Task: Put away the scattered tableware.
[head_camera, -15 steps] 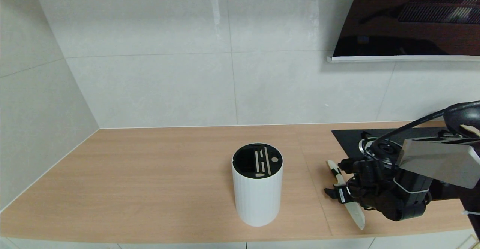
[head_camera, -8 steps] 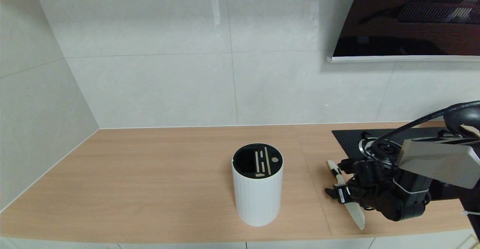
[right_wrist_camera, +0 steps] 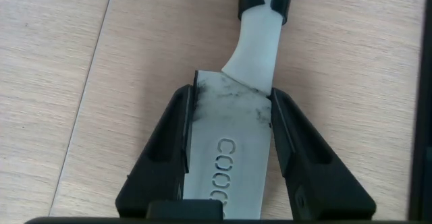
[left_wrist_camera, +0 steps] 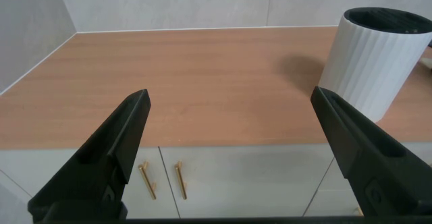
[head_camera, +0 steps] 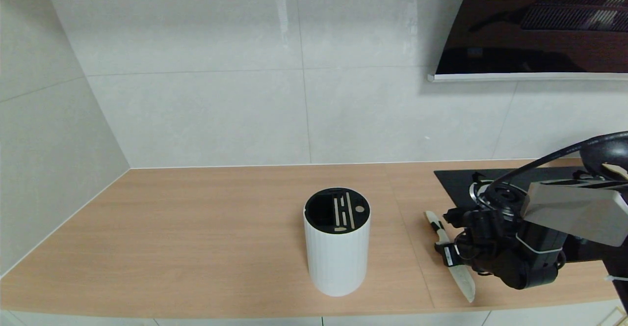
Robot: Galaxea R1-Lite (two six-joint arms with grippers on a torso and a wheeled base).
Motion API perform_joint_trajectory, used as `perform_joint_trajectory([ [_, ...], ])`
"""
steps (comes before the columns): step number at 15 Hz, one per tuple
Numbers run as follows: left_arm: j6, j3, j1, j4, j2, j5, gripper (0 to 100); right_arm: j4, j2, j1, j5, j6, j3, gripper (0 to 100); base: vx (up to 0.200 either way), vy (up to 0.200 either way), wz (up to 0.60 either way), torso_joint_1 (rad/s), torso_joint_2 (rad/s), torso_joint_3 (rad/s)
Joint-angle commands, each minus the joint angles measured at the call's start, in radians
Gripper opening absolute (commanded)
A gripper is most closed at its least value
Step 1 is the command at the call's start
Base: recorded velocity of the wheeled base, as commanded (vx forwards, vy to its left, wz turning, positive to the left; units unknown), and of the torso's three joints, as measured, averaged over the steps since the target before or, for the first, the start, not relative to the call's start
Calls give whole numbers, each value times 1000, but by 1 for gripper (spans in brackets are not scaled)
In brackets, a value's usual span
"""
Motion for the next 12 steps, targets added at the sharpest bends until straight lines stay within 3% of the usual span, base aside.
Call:
perform_joint_trajectory([
  [1, 0, 0, 0, 0, 0, 0, 100, -3, -2, 1, -5, 0, 0, 0, 0, 0, 0, 0, 0, 0],
  [12, 11, 0, 0, 0, 0, 0, 100, -20, -267, 2, 1, 4, 101, 0, 0, 0, 0, 0, 0, 0],
])
